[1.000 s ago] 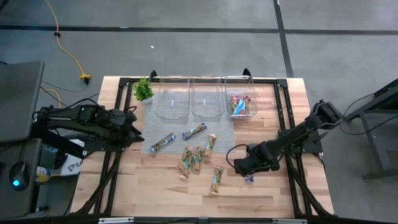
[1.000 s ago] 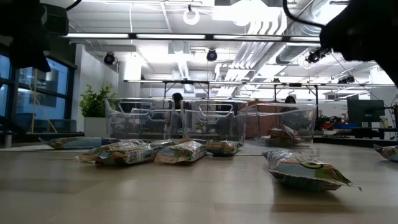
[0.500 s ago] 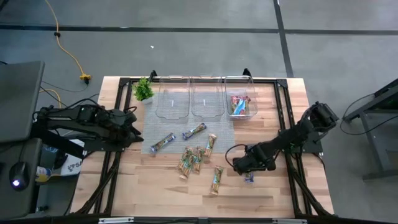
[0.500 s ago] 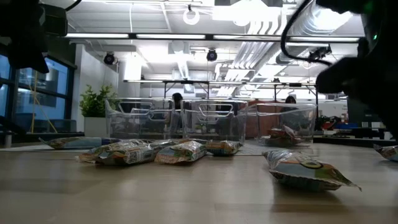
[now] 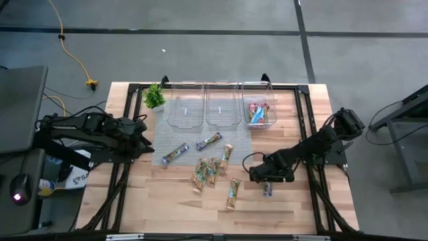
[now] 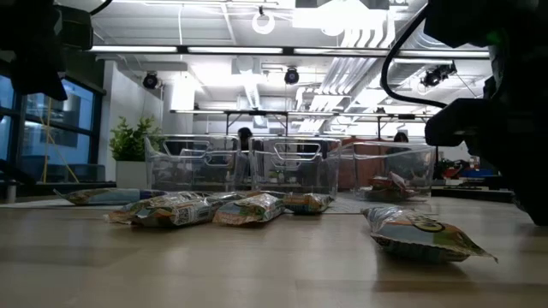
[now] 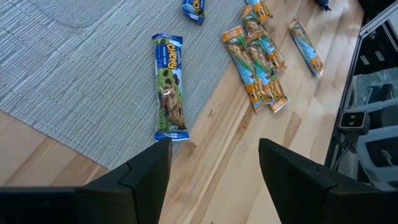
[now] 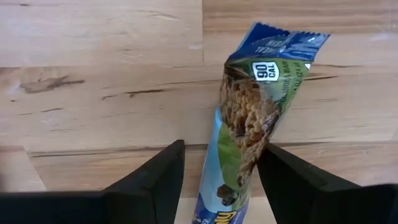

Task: Pick and place Granola Bars by type
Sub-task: Put the blue granola bar into the middle transparent bin

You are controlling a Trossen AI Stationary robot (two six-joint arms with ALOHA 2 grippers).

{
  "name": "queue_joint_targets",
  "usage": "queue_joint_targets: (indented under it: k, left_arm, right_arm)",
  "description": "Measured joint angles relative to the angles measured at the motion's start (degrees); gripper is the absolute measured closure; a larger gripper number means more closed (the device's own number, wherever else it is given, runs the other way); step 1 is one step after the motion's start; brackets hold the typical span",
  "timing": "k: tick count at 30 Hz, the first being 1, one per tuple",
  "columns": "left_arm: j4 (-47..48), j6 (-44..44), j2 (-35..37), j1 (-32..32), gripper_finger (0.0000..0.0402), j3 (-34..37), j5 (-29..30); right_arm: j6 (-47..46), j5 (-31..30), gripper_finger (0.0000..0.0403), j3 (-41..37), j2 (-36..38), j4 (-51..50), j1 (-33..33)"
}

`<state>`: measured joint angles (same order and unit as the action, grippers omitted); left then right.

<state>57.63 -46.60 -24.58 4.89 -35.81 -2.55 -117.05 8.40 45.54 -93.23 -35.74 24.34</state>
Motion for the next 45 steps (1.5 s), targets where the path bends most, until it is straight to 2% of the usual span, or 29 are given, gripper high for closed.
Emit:
queue_joint_targets:
  k: [4, 18, 22, 28, 32, 37, 45]
  left_arm:
    - [-0.02, -0.1, 0.0, 0.0, 0.017, -0.02, 0.0]
    - [-0.04, -0.08, -0.02, 0.0, 0.017, -0.02, 0.0]
    - [-0.07, -0.02, -0.03, 0.0, 0.017, -0.02, 0.0]
    - [-0.14, 0.04, -0.02, 0.0, 0.017, -0.02, -0.3]
    - [-0.2, 0.04, -0.02, 0.0, 0.017, -0.02, -0.33]
    - [-0.56, -0.12, -0.03, 0.0, 0.017, -0.02, -0.91]
    - [-0.59, -0.34, -0.04, 0.0, 0.017, -0.02, -1.55]
  right_arm:
    - [0.24, -0.06, 0.0226, -0.02, -0.04, -0.18, 0.0]
    - [1.78, -3.01, 0.0337, -0.39, 3.35, -0.43, 0.02]
    - [2.4, -4.41, 0.0349, -0.37, 5.15, 1.11, 0.06]
    - [6.22, -10.73, 0.0351, -0.33, 10.55, 5.64, -1.96]
    - [13.27, -18.77, 0.0351, 0.42, 14.59, 10.02, -4.76]
    - [27.38, -25.67, 0.0351, 8.2, 16.87, 6.88, -11.07]
    - [53.31, -24.89, 0.0351, 26.05, 15.79, 1.98, -27.15]
